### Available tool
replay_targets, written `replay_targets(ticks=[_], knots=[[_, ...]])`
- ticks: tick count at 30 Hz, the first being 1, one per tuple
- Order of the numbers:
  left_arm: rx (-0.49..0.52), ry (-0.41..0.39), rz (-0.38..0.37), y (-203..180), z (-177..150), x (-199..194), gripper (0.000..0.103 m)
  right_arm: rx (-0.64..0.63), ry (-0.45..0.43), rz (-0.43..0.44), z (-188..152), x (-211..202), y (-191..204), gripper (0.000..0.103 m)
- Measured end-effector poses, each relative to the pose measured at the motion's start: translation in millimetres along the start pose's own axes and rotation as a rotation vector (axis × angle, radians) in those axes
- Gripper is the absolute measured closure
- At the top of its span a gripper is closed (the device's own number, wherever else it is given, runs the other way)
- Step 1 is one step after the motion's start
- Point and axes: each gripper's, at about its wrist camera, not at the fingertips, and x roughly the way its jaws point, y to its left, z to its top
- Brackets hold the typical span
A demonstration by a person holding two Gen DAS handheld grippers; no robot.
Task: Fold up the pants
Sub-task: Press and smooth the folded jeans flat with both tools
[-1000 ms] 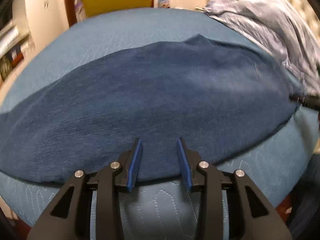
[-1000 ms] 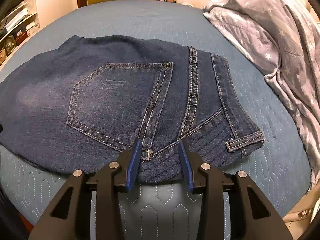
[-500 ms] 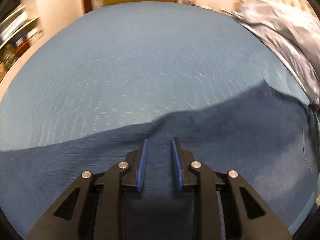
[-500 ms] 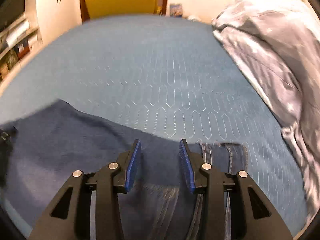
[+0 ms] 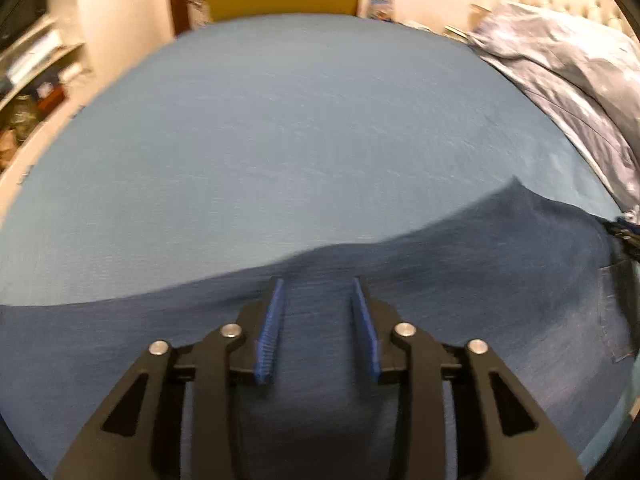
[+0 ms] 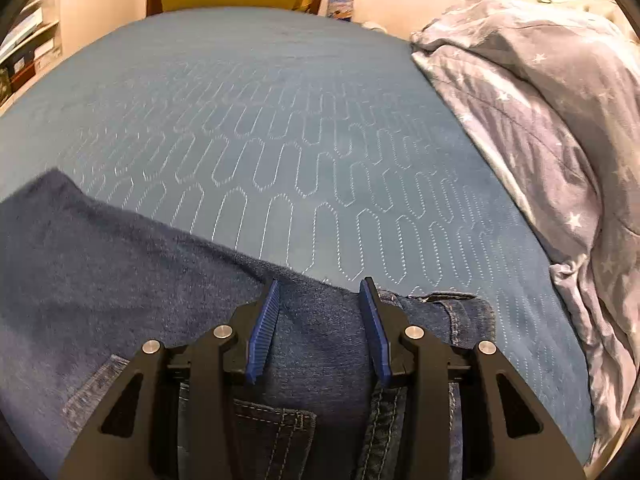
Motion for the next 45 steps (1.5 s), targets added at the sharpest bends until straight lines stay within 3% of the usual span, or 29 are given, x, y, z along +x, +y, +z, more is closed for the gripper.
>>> replay_targets(ticks=[2,4,6,12,14,16,20,24,29,34,45], knots=[[-0.072,-0.034,0.01,35,-6,-23,0.057,0.04,-0.038,-0.017,-2,-25,-2,0.058],[-0.12,-0.081,0.044,81,-20,-49,0.054,0.088,-0.069,0.039,-10,-56,3,0.047],[-0.138,-0.092,0.084,117,-39,-63,0.054,0.087,-0.097,0.094,-17,-79,17,0.044],[-0.212,0.03,0.23,225,-96,-59,0.051,0.059,-0.101,0.216,-55,-128,101,0.041],[-0.246,0.024,0.251,250,-106,-66,0.048,0.05,-0.095,0.241,-64,-134,121,0.041],[-0.256,0.022,0.285,250,-106,-68,0.047,0.043,-0.063,0.27,-73,-137,143,0.04],[-0.219,-0.036,0.219,211,-95,-79,0.048,0.011,-0.031,0.263,-82,-132,161,0.038],[-0.156,-0.043,0.135,153,-85,-82,0.048,-0.015,0.014,0.246,-91,-119,173,0.038],[-0.132,0.023,0.062,105,-94,-66,0.048,-0.033,0.031,0.233,-108,-111,181,0.039],[-0.07,0.057,0.14,84,-107,-56,0.048,-0.033,0.027,0.234,-115,-112,183,0.039],[-0.052,0.067,0.152,66,-113,-56,0.048,-0.079,0.02,0.204,-123,-121,183,0.033]])
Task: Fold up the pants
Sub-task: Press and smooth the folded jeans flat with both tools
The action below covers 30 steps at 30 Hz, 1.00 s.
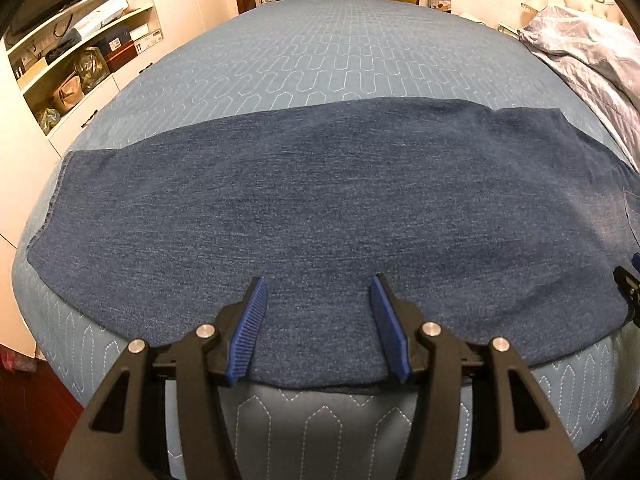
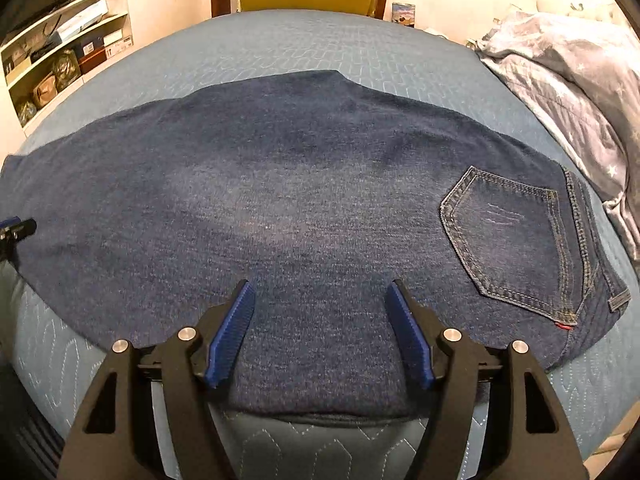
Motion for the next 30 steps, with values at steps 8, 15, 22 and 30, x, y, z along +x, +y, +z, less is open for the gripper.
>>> replay_targets(ticks=[8,15,22,30], knots=[[0.01,0.001,-0.002,-11,-4,0,0.048,0.029,-0.071,0.012,13,-36,13,0.031],[0.057,0.007,-0.019,-8,-2,0,0.048,-0.022,-0.073,0.127,41,-15,70,0.028],[0.165,-0.121,-0.137,-37,50,-26,0.061,-0.07,0.003,0.121,17,3,78,0.028],[0.333,-0.056,-0.096,-99,111,58,0.064,-0.077,0.012,0.141,17,8,73,0.027]])
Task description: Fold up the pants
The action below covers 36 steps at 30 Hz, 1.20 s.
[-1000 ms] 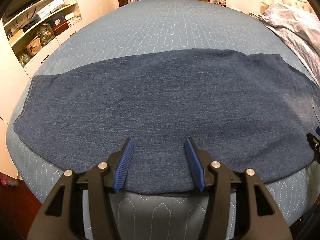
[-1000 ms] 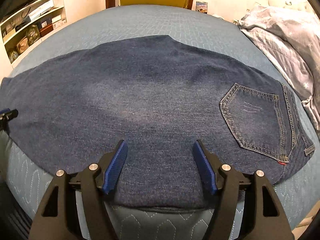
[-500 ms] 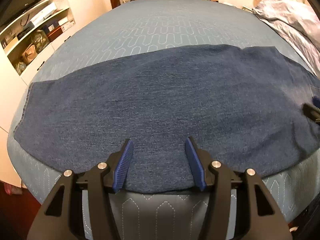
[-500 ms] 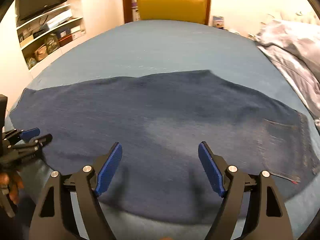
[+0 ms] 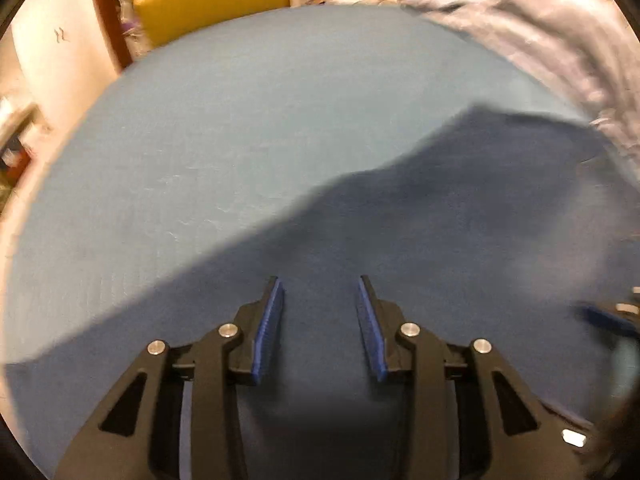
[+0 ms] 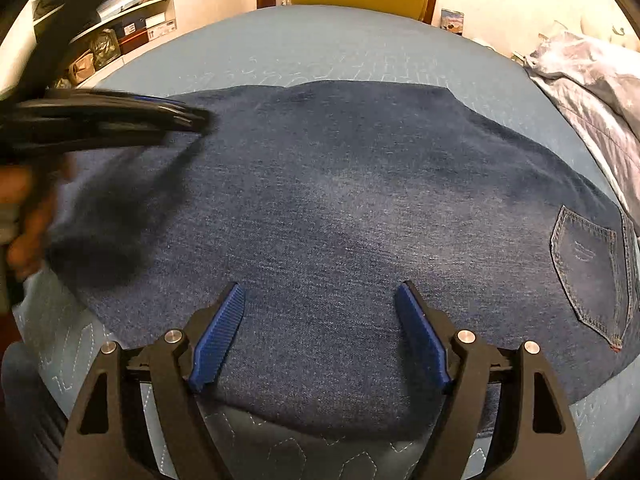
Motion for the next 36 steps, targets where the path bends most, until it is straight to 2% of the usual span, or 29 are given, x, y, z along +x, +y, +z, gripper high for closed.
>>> replay_targets(ticks=[1,2,3,4,6,7,8,9,10,13,15,16,17,18,19,22,23,24,25,26,27,28,29,31,33,36], knots=[[-0.066,-0.008,0.03,15,4,1,0.065,0.004,0.003,0.011,0,0,-2,0.027],[-0.158,-0.018,0.012,31,7,-2,0.067,0.009,0.002,0.02,0,1,-3,0.027],[-0.198,-0.025,-0.03,36,11,-4,0.067,0.011,-0.003,0.02,-2,1,-3,0.027],[-0.182,-0.045,-0.093,27,18,-9,0.067,0.01,-0.007,0.017,-3,0,-3,0.027],[-0.083,-0.088,-0.223,-8,32,-17,0.067,0.014,-0.009,0.012,-3,0,-3,0.027],[-0.037,-0.094,-0.317,-31,39,-15,0.066,0.016,-0.007,0.016,-3,-1,-3,0.027],[0.01,-0.08,-0.341,-50,46,-8,0.065,0.018,-0.006,0.025,-3,-1,-4,0.026],[0.049,-0.055,-0.304,-65,51,4,0.07,0.019,-0.006,0.031,-3,-1,-5,0.026],[0.064,-0.004,-0.232,-75,58,26,0.075,0.018,-0.006,0.035,-3,-2,-5,0.026],[-0.076,-0.007,-0.268,-58,77,44,0.071,0.022,-0.004,0.047,-2,-3,-6,0.026],[-0.137,-0.063,-0.188,-49,87,36,0.07,0.025,0.002,0.058,-1,-3,-6,0.024],[-0.16,-0.079,-0.203,-45,90,31,0.07,0.025,0.003,0.061,-1,-3,-6,0.023],[-0.176,-0.082,-0.26,-43,93,28,0.07,0.027,0.001,0.064,-1,-4,-6,0.023],[-0.155,-0.091,-0.317,-49,93,23,0.069,0.034,-0.001,0.067,0,-5,-7,0.024],[-0.102,-0.095,-0.334,-59,93,22,0.069,0.053,-0.002,0.071,1,-9,-10,0.024],[0.05,-0.047,-0.332,-90,93,38,0.067,0.101,-0.034,0.078,1,-29,-28,0.025],[0.08,-0.026,-0.276,-99,90,47,0.066,0.107,-0.05,0.058,1,-35,-34,0.025],[0.084,-0.017,-0.18,-98,89,53,0.066,0.125,-0.07,0.029,1,-44,-49,0.025],[0.015,-0.013,-0.099,-87,93,57,0.066,0.142,-0.079,0.015,1,-50,-61,0.025],[-0.055,-0.021,-0.105,-80,93,53,0.068,0.166,-0.096,-0.013,1,-58,-81,0.025],[-0.119,-0.04,-0.144,-74,92,44,0.067,0.178,-0.109,-0.039,-1,-64,-94,0.025],[-0.134,-0.052,-0.176,-72,89,36,0.066,0.194,-0.126,-0.081,-3,-70,-113,0.025],[-0.129,-0.067,-0.186,-74,84,27,0.066,0.228,-0.139,-0.139,-6,-76,-142,0.025],[-0.11,-0.105,-0.197,-88,67,6,0.06,0.296,-0.133,-0.193,-11,-78,-185,0.025],[-0.062,-0.1,-0.242,-104,36,-5,0.052,0.366,-0.12,-0.256,-20,-77,-232,0.026],[0.018,-0.035,-0.173,-123,-6,-5,0.051,0.446,-0.058,-0.318,-43,-71,-291,0.027]])
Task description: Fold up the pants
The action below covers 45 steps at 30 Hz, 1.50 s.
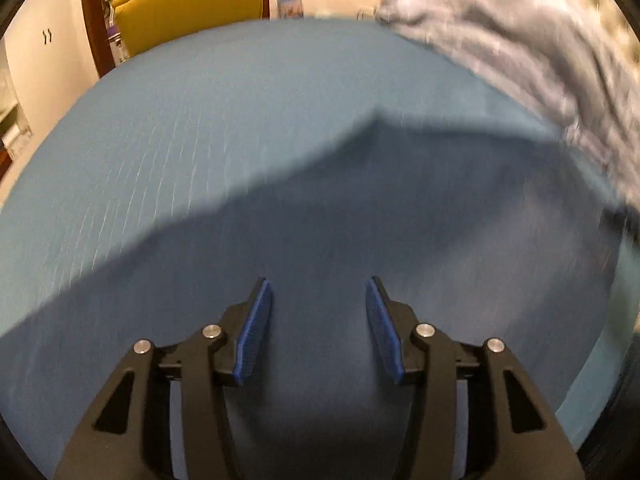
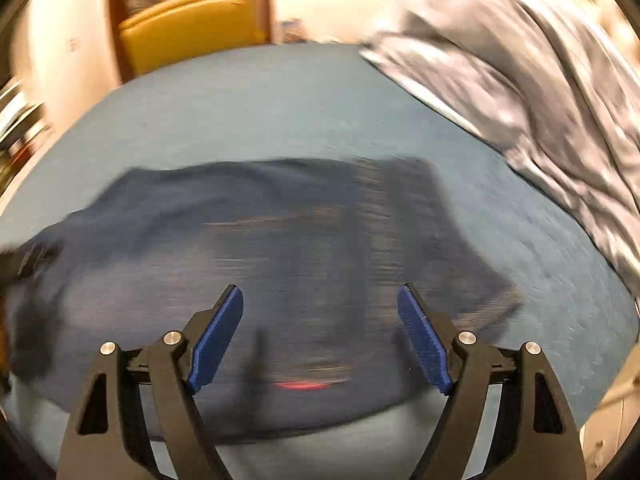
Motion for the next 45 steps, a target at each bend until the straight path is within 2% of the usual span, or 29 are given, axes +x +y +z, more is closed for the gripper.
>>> replay_targets(ticks=[2,5,7,8,12,14,17,18,22,24,26,29,30,34,36,37,39,41,42,43,44,45], knots=[[-0.047,-0.02,0.026,19,-24,-14,0.052,0.023,0.047,-0.063,-9,13,-32,0.028],[-0.13,-0.011,0.16,57,-49,-37,0.049,0.05,0.067,-0.114,-23,15,-72,0.027],[-0.199,0.014,0.214,85,-72,-53,0.048,0.101,0.059,-0.025,-33,9,-94,0.025],[-0.231,0.021,0.247,98,-81,-59,0.048,0.1,0.058,-0.023,-36,6,-96,0.025],[-0.365,0.018,0.355,138,-108,-85,0.049,0.059,0.07,-0.113,-41,1,-92,0.025],[-0.386,-0.01,0.343,148,-121,-103,0.051,0.082,0.048,-0.152,-39,-12,-87,0.025],[-0.322,-0.059,0.256,122,-115,-111,0.051,0.022,-0.026,-0.179,-30,-35,-62,0.025],[-0.297,-0.068,0.234,116,-124,-121,0.051,-0.014,-0.053,-0.146,-28,-45,-41,0.024],[-0.172,-0.072,0.134,59,-118,-104,0.051,-0.165,-0.07,0.036,-31,-52,41,0.024],[-0.161,-0.061,0.115,49,-121,-94,0.051,-0.227,-0.057,0.094,-38,-47,83,0.024],[-0.186,-0.059,0.128,62,-129,-90,0.051,-0.266,-0.038,0.155,-45,-40,110,0.024],[-0.257,-0.066,0.182,118,-148,-98,0.051,-0.32,0.032,0.129,-60,-24,137,0.024],[-0.279,-0.063,0.212,141,-156,-102,0.051,-0.32,0.058,0.129,-66,-19,140,0.024],[-0.349,-0.057,0.307,211,-183,-119,0.051,-0.328,0.053,0.122,-73,-18,139,0.018],[-0.405,-0.051,0.353,251,-197,-128,0.042,-0.33,0.056,0.119,-74,-17,139,0.016],[-0.433,-0.056,0.352,268,-205,-131,0.041,-0.328,0.058,0.117,-74,-17,139,0.016],[-0.498,-0.061,0.366,300,-218,-145,0.042,-0.325,0.064,0.115,-73,-15,140,0.016],[-0.594,-0.054,0.44,329,-227,-162,0.047,-0.325,0.066,0.111,-72,-11,139,0.015],[-0.623,-0.072,0.441,334,-227,-170,0.049,-0.325,0.063,0.106,-74,-12,140,0.015],[-0.636,-0.124,0.387,332,-220,-177,0.049,-0.324,0.063,0.104,-73,-11,140,0.015],[-0.597,-0.15,0.337,322,-207,-176,0.049,-0.318,0.065,0.1,-74,-11,141,0.015],[-0.515,-0.146,0.312,304,-189,-169,0.049,-0.314,0.069,0.096,-74,-11,141,0.015]])
